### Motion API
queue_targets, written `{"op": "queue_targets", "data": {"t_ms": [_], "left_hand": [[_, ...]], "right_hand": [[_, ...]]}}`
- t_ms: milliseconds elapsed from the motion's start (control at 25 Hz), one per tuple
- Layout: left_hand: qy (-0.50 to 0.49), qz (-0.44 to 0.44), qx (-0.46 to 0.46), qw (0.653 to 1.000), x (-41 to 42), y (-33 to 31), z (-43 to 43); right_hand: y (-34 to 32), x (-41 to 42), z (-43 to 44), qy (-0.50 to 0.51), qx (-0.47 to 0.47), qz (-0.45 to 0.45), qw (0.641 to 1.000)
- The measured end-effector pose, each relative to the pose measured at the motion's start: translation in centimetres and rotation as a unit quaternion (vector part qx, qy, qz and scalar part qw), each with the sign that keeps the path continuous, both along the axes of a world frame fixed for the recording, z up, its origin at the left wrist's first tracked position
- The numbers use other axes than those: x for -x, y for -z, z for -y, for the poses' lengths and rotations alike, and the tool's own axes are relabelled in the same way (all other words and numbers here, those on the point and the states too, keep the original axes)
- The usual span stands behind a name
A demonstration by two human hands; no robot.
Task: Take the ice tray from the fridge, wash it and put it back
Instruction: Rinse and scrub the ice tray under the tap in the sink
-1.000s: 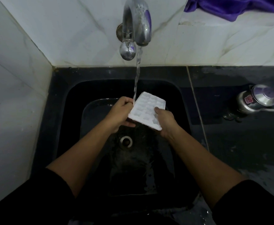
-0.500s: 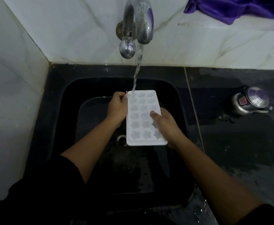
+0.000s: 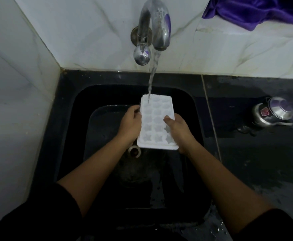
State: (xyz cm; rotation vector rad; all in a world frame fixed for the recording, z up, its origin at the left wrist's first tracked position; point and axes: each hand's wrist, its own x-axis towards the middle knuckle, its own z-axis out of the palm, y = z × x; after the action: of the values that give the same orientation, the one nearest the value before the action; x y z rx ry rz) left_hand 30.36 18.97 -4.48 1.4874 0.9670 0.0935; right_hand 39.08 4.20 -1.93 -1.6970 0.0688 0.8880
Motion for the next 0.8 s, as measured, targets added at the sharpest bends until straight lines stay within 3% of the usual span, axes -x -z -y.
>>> {"op": "queue_targets", "data": {"t_ms": [160, 280, 400, 520, 680, 800], "left_hand": [[-0.071, 0.004, 0.007, 0.997, -1.8, 0.1, -0.9], [-0.187, 0.026, 0.132, 0.973, -2.7, -0.5, -0.8], [-0.211, 0.045, 0.221, 0.951, -1.8, -1.0, -0.6], [-0.221, 0.089, 0.175, 0.955, -0.6, -0.9, -0.8], [-0.224, 0.126, 0.078, 0.963, 0.9, -1.8, -1.7], [-0.193, 0.143, 0.011, 0.971, 1.8, -2.0, -2.0]], "right_hand": [[-0.6, 1.4, 1.1, -0.042, -0.012, 0.053, 0.998], [0.0, 2.5, 1.8, -0.076, -0.041, 0.086, 0.993], [-0.3, 1.8, 1.6, -0.1, -0.02, 0.147, 0.984], [0.0, 0.3, 0.0, -0.127, 0.035, 0.209, 0.969], [0.3, 0.3, -2.8, -0.068, -0.04, 0.169, 0.983], [-0.5, 0.0, -5.1, -0.065, -0.023, 0.196, 0.978]]}}
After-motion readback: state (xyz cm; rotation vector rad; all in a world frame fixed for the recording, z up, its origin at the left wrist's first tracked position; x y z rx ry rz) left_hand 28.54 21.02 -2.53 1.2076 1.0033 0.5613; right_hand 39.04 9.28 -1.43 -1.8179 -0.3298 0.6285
